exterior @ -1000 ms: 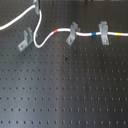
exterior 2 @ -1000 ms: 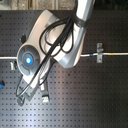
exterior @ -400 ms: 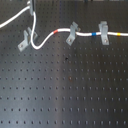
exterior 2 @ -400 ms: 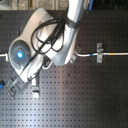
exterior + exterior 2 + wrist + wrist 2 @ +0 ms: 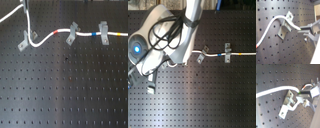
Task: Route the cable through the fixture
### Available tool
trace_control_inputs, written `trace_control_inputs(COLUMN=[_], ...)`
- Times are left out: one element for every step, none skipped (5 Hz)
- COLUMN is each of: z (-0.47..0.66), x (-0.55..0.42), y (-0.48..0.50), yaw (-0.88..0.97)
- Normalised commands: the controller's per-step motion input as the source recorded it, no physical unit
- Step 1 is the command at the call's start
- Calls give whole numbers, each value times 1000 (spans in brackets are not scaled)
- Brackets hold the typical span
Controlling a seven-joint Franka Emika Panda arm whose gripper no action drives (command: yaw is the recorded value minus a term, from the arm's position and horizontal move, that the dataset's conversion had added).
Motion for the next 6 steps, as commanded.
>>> trace_control_inputs(z=[276,332,319,189,180,271], x=[-108,5,-1,-42,-67,-81], y=[105,0,15,96,152,204], yaw=[280,3,3,97,174,214])
